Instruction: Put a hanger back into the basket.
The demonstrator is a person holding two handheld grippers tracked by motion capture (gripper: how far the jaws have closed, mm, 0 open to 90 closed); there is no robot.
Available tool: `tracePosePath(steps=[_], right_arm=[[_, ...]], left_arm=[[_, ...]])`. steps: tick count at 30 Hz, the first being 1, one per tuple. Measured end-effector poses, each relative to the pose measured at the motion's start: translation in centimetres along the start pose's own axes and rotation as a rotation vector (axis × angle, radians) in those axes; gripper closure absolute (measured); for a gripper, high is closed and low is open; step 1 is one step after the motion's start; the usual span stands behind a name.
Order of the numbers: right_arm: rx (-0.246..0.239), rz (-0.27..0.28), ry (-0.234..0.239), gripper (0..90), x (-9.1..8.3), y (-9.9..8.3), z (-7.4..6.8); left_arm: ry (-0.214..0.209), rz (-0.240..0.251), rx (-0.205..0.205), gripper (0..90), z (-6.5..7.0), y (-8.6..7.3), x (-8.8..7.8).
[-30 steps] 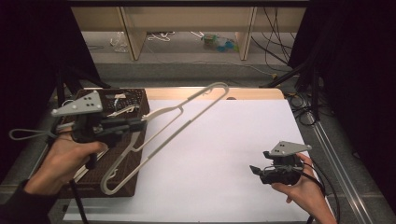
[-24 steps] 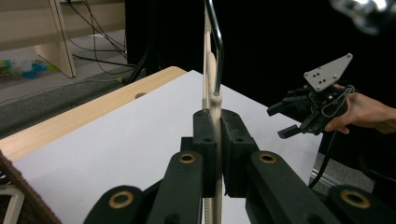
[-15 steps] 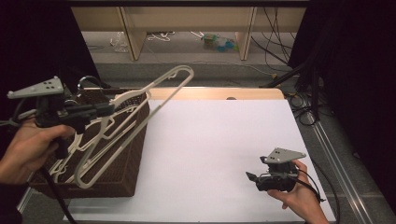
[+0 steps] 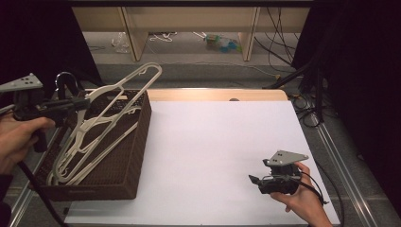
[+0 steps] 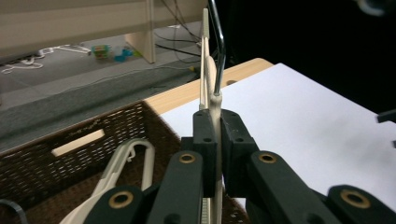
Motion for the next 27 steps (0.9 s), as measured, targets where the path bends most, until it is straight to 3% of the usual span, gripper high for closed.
tracePosePath(steps=[7, 8, 12, 14, 15, 17, 20, 21, 22, 25, 27], right_arm=[[0.001, -0.003, 0.002, 28.1, 0.1, -0.1, 0.1], [0.001, -0.004, 0.003, 28.1, 0.1, -0.1, 0.2], [-0.002, -0.004, 0.003, 28.1, 0.2, -0.2, 0.3], [0.000, -0.004, 0.004, 28.1, 0.3, -0.1, 0.2], [0.001, -0.004, 0.004, 28.1, 0.3, -0.1, 0.2], [0.001, -0.007, 0.009, 28.1, 0.3, -0.1, 0.2], [-0.003, -0.008, 0.008, 28.1, 0.3, -0.2, 0.2], [0.000, -0.009, 0.008, 28.2, 0.3, -0.2, 0.2], [0.001, -0.009, 0.007, 28.2, 0.3, -0.2, 0.2], [0.000, -0.005, 0.005, 28.1, 0.3, -0.2, 0.3], [0.004, -0.006, 0.004, 28.1, 0.2, -0.2, 0.3]], left_arm=[[0.024, -0.031, 0.017, 85.8, -2.0, -0.8, 0.9], [0.038, -0.039, 0.002, 85.8, -2.1, -1.0, 1.0], [0.048, -0.059, 0.007, 85.8, -3.2, -1.8, 1.6], [0.062, -0.068, -0.017, 85.8, -3.4, -2.3, 1.8], [0.052, -0.066, 0.004, 85.7, -3.8, -2.5, 1.9], [0.066, -0.088, -0.010, 85.8, -3.9, -2.9, 2.1], [0.046, -0.089, 0.012, 85.7, -4.3, -3.2, 2.4], [0.063, -0.103, 0.002, 85.7, -4.2, -3.3, 2.2], [0.043, -0.089, 0.012, 85.7, -4.4, -3.4, 2.3], [0.056, -0.100, 0.002, 85.7, -4.5, -3.7, 1.9], [0.052, -0.102, 0.018, 85.7, -4.9, -4.0, 1.6]])
Point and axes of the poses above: each handheld gripper's, and its own axes: x roughly forward along the jaws, y roughly out of its top, z roughly to its right, the point moved 1 cm from there along x, roughly forward along the jaws, and after that the axes turned 4 degrees about z, right-handed, at the moved point
